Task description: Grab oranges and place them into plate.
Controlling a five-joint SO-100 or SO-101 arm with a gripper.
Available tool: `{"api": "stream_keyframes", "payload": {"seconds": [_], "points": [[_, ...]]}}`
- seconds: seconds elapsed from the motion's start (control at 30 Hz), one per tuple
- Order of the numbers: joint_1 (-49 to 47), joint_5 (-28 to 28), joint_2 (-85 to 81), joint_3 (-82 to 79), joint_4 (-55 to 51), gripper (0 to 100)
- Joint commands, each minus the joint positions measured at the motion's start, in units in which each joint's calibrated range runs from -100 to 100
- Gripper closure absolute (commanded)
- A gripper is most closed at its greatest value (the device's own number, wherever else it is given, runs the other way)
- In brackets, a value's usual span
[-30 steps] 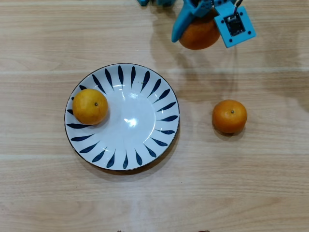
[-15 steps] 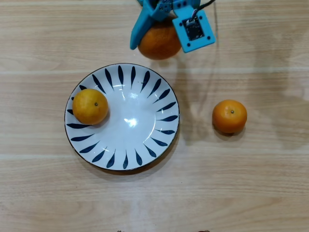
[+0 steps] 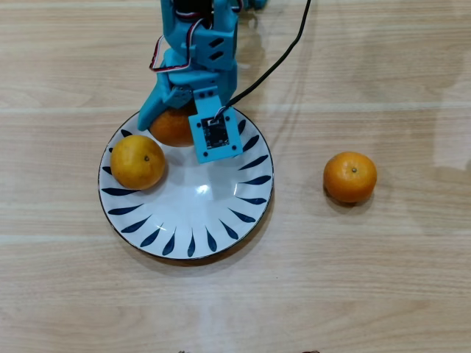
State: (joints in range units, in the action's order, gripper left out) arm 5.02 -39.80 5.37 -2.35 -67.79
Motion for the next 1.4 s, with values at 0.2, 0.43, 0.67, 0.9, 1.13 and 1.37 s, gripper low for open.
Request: {"api": "stream_keyframes", "payload": {"seconds": [0.2, 0.43, 0.67, 0.9, 1.13, 1.37], "points": [[-0.5, -0.2, 1.2, 3.9, 2.2, 61], [-3.0, -3.2, 1.1, 4.0, 1.6, 36], [-5.8, -4.0, 1.0, 4.1, 1.9, 38], [-10.5, -4.0, -7.0, 6.2, 1.1, 39], [-21.3, -6.7, -14.2, 5.8, 0.4, 57], [-33.0, -7.5, -15.0, 6.5, 0.3, 98]]}}
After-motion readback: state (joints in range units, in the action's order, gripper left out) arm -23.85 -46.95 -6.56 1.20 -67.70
